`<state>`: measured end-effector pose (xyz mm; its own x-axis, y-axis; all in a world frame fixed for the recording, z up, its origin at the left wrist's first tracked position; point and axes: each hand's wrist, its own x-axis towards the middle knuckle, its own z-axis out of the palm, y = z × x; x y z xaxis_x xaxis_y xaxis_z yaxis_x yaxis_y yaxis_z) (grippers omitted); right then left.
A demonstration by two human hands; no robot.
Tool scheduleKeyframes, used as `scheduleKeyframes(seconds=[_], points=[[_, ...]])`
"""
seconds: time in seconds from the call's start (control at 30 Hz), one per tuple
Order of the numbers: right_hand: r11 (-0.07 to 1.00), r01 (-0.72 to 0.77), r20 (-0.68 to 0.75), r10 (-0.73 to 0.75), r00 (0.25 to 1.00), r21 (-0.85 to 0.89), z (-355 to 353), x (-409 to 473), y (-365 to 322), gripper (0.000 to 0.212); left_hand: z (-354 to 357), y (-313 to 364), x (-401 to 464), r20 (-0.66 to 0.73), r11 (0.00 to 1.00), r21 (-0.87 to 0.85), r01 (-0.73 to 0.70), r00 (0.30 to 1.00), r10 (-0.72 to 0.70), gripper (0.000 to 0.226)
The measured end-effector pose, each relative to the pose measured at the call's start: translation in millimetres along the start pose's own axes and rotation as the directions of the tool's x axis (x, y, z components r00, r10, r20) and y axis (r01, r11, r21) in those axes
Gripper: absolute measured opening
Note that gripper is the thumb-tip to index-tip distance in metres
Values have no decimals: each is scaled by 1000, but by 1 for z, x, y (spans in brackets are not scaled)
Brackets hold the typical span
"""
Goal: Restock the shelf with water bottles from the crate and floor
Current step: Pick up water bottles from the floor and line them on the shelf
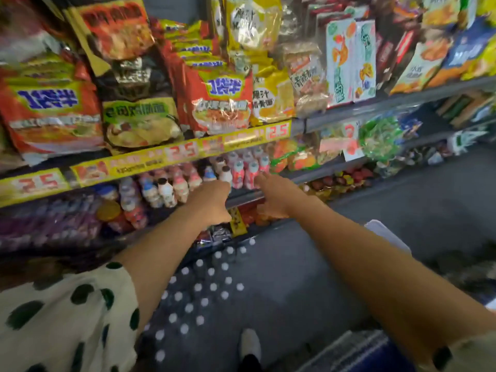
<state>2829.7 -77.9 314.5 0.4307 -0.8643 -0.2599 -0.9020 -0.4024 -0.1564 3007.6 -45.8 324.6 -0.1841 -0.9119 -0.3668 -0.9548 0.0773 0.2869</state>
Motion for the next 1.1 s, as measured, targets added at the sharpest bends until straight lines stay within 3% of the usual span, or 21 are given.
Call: scheduleKeyframes(seconds=[0.23, 0.4, 0.5, 0.6, 0.73, 0.93, 1.1], points=[[992, -60, 159, 42, 986, 109, 162, 72, 74, 69, 140, -17, 109, 100, 999, -34, 30, 995, -26, 32], [980, -144, 229, 111, 967, 135, 283, 125, 116, 71, 255, -50, 191, 84, 994, -92, 49, 996, -42, 40], [971, -185, 269, 140, 953, 151, 359, 156, 135, 61, 315, -69, 233, 159, 992, -92, 87, 985, -71, 46], [968, -219, 282, 178, 943, 123, 428, 188, 151, 64, 370, -87, 272, 223, 996, -50, 73, 973, -60, 57], [971, -230, 311, 201, 929, 59, 507, 227, 164, 70, 439, -108, 308, 249, 997, -45, 61, 967, -48, 51], [985, -163, 340, 169, 925, -48, 578, 263, 171, 66, 499, -132, 333, 205, 998, -50, 43, 978, -32, 51], [989, -87, 292, 118, 949, -117, 568, 267, 176, 60, 500, -139, 333, 190, 994, -94, 64, 981, -45, 58]])
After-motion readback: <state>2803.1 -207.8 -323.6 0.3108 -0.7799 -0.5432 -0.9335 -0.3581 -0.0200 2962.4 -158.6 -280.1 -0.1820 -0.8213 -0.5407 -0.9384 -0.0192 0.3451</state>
